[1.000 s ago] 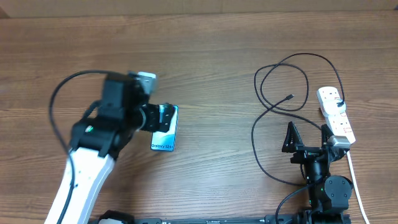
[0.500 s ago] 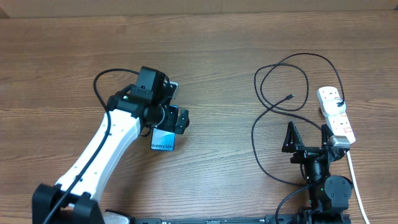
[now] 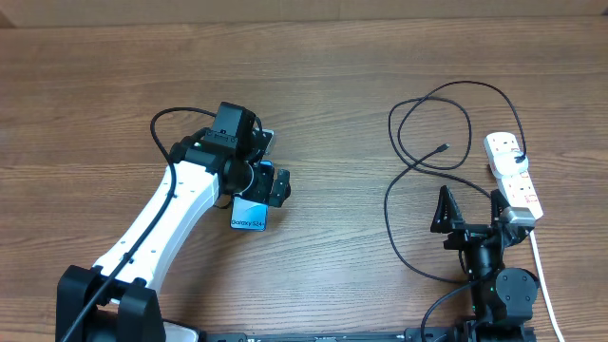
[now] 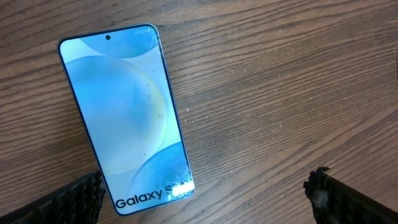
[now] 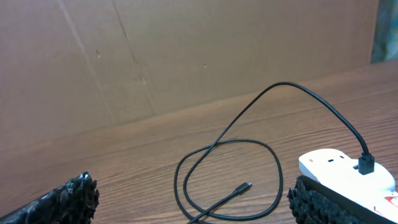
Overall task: Plug charger to phone and switch on socket
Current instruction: 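Move the left gripper over the blue phone and lower onto it, then close the left gripper on the phone's top edge and tilt it up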
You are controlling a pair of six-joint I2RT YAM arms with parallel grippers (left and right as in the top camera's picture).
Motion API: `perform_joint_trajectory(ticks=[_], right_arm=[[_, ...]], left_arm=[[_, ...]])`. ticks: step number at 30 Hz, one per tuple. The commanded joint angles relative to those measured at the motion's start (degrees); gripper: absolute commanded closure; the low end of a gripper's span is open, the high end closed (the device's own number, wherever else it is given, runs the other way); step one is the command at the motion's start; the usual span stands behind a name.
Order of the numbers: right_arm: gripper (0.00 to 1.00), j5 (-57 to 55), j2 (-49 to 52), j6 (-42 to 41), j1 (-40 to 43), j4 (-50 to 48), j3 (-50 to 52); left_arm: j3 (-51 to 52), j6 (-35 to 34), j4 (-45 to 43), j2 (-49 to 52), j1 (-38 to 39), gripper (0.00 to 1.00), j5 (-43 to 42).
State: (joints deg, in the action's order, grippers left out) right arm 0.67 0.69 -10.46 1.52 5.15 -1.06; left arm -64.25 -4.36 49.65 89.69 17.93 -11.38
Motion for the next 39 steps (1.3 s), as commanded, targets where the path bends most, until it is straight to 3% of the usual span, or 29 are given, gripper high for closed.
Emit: perform_joint_trajectory(ticks=[1,17,21,39], right_arm=[[0.00,0.0,-0.5,0.5,0.3,-0.3,0.6],[0.00,0.0,-0.5,0.5,0.3,-0.3,0.6],[0.00,0.0,-0.5,0.5,0.3,-0.3,0.6],[0.00,0.0,-0.5,0.5,0.3,-0.3,0.6]], left_arm=[[-1.2,-0.4,-0.2,0.3,0.1,0.00,-0.5],[-0.7,-4.3,0.0,3.6,0.5,0.00,5.7],[-0.7,-10.3,-0.2,6.3,0.5,0.00,11.9],[-0.7,-10.6,-5.1,18.6,0.1,0.00,12.3]])
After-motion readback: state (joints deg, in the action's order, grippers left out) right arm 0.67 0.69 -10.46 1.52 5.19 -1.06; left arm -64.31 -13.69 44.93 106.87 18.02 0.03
